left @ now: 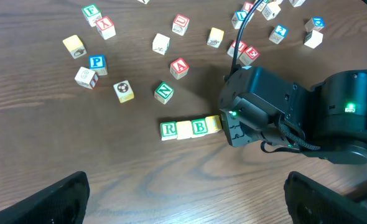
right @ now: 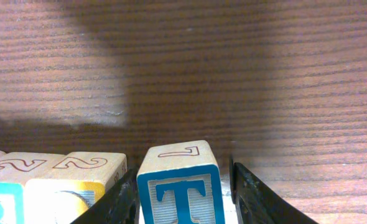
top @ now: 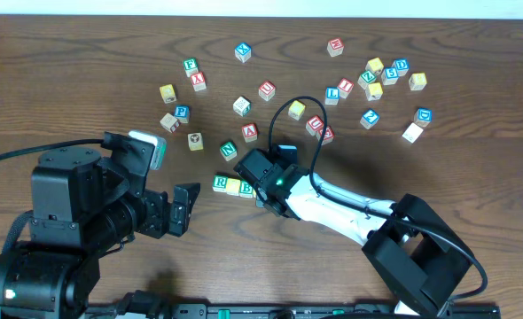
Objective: Spell out ROBOT
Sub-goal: 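Lower the T block onto the table beside the O block, then open the right gripper and lift away from the T block, then push the T block left against the O block with the right gripper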
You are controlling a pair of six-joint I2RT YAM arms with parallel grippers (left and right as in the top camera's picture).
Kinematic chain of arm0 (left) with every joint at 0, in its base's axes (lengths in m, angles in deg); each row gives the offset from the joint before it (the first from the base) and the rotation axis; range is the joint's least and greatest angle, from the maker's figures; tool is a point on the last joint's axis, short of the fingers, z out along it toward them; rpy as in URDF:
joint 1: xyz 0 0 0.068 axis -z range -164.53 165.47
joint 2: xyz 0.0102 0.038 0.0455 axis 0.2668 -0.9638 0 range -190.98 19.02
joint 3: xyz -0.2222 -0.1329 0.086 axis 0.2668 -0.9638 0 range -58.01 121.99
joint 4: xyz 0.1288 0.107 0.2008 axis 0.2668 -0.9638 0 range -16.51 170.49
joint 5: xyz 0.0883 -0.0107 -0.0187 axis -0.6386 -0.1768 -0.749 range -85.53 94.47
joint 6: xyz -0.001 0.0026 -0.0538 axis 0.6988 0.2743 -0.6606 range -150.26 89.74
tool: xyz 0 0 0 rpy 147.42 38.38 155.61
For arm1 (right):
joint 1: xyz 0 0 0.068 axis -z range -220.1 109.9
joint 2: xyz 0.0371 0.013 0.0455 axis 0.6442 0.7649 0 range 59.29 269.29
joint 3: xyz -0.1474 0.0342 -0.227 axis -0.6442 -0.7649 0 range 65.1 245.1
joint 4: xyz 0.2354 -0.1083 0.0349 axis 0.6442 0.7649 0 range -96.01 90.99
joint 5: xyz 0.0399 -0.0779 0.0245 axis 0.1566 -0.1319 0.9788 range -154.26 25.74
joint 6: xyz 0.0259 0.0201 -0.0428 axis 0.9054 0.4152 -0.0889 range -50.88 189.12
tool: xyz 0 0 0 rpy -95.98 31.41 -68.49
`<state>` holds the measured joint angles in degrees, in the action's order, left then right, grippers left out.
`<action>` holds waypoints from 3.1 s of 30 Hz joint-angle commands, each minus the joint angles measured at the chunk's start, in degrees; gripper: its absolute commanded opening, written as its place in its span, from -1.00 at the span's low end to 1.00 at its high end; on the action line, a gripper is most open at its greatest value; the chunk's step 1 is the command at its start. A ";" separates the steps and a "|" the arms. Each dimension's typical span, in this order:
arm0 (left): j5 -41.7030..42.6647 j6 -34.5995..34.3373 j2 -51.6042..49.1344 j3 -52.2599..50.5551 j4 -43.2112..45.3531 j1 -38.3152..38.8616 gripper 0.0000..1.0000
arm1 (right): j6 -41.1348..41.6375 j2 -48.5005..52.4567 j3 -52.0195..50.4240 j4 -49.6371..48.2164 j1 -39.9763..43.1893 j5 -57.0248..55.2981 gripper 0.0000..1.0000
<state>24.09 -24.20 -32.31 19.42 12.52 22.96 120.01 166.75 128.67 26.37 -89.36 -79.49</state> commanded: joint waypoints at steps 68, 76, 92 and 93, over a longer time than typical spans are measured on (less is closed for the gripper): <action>0.70 0.35 0.11 0.15 -0.15 -0.35 0.96 | -2.08 0.87 -0.24 7.43 3.54 6.40 -0.98; 0.70 0.35 0.11 0.15 -0.15 -0.35 0.96 | -2.08 0.87 -0.24 4.74 3.41 7.52 -0.97; 0.70 0.35 0.11 0.15 -0.13 -0.35 0.96 | -2.78 0.87 -0.24 -0.50 3.41 7.67 -0.88; 0.70 0.35 0.11 0.15 -0.15 -0.35 0.96 | -2.78 0.87 -0.24 -0.50 3.41 7.63 -0.88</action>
<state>24.09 -24.20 -32.31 19.42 12.52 22.96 116.87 166.86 128.67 26.02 -85.40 -71.71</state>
